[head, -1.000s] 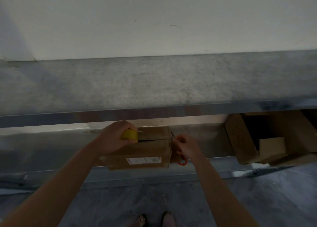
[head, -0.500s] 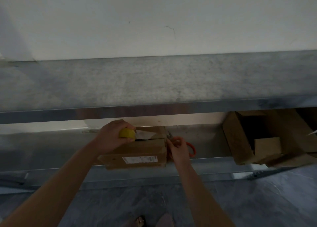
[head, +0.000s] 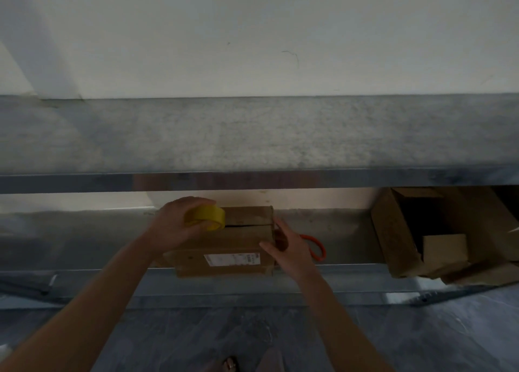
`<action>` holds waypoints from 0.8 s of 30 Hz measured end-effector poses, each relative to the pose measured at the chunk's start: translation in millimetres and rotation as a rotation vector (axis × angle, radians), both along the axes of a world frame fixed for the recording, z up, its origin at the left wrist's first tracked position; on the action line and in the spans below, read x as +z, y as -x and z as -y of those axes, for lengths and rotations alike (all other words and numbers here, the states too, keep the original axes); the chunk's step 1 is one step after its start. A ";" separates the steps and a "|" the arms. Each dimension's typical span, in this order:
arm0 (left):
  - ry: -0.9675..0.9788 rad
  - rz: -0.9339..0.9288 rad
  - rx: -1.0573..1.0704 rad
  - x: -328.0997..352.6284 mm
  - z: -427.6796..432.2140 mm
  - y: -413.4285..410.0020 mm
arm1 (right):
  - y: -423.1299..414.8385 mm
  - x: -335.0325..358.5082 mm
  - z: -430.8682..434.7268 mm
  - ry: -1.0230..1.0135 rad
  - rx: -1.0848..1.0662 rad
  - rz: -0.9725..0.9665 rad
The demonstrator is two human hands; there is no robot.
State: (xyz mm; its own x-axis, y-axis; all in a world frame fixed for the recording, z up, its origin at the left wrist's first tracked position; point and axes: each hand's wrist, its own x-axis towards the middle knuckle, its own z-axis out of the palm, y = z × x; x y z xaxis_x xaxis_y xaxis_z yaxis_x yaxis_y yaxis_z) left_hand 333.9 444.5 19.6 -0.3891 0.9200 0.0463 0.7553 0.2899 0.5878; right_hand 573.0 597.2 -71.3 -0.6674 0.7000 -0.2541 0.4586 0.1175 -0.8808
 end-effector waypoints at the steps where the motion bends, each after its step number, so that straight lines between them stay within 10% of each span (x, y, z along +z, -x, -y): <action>1: -0.029 0.068 0.045 -2.8 3.7 2.1 | -0.1 1.7 -3.1 -0.001 0.026 0.018; 8: -0.067 0.410 0.101 -8.8 6.1 -1.8 | 4.8 3.3 -10.5 -0.100 0.135 0.089; 19: 0.071 -0.363 0.051 3.1 14.2 24.8 | 9.2 -11.4 -8.6 -0.031 0.146 0.073; 24: 0.079 -0.111 0.080 9.9 24.4 36.3 | 9.5 -13.1 -7.2 0.063 0.110 -0.016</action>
State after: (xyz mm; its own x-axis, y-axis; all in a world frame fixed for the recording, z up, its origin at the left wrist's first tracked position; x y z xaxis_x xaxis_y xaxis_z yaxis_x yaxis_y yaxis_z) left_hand 297.6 420.2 29.5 -0.4581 0.8887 0.0218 0.7870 0.3940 0.4749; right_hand 563.6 604.3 -84.3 -0.7440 0.6051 -0.2834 0.4313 0.1110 -0.8953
